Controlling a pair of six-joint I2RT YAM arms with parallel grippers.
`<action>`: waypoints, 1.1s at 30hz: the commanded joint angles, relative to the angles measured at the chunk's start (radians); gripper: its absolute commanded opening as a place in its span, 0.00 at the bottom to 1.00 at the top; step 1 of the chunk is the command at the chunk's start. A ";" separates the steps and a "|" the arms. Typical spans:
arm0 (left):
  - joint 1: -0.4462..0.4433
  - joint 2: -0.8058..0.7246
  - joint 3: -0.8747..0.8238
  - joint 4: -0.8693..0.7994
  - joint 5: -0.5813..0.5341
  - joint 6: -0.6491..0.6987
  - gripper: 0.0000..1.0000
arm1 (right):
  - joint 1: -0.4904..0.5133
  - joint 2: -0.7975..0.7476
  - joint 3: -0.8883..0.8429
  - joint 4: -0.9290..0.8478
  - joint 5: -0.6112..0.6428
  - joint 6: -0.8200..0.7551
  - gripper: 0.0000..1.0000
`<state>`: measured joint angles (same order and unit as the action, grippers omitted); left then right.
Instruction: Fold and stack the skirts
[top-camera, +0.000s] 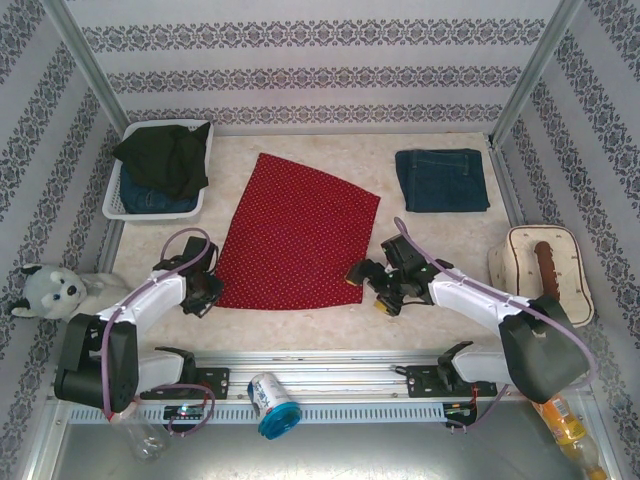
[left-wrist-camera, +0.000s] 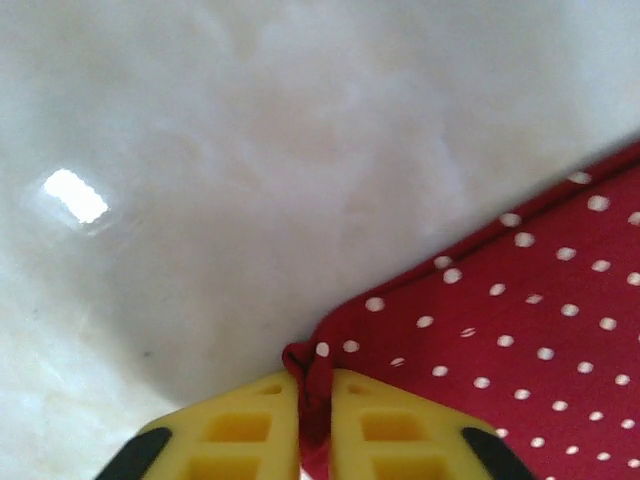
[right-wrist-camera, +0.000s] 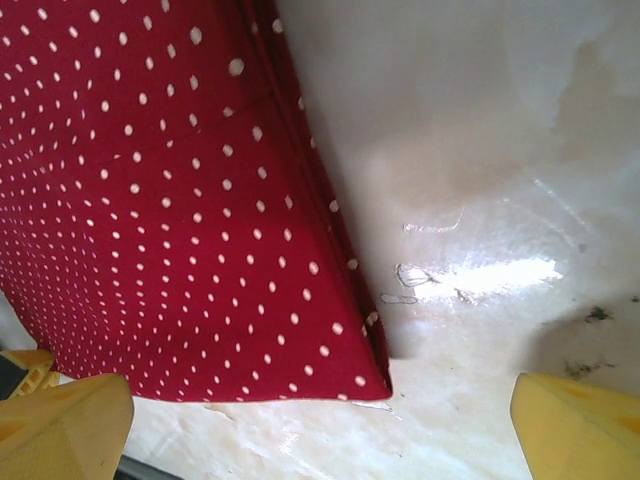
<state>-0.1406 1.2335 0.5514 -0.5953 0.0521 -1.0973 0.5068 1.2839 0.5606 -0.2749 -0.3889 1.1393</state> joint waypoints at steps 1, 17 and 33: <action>0.004 -0.004 0.050 0.173 0.050 0.050 0.04 | 0.015 0.015 -0.017 0.047 -0.059 0.044 0.94; 0.004 -0.156 0.063 0.095 0.061 0.052 0.00 | 0.037 0.063 -0.032 0.085 -0.097 0.112 0.67; 0.005 -0.167 0.045 0.107 0.059 0.045 0.00 | 0.042 0.083 -0.029 0.094 -0.061 0.126 0.60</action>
<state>-0.1417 1.0817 0.6098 -0.5030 0.1047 -1.0550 0.5415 1.3605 0.5381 -0.1886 -0.4755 1.2549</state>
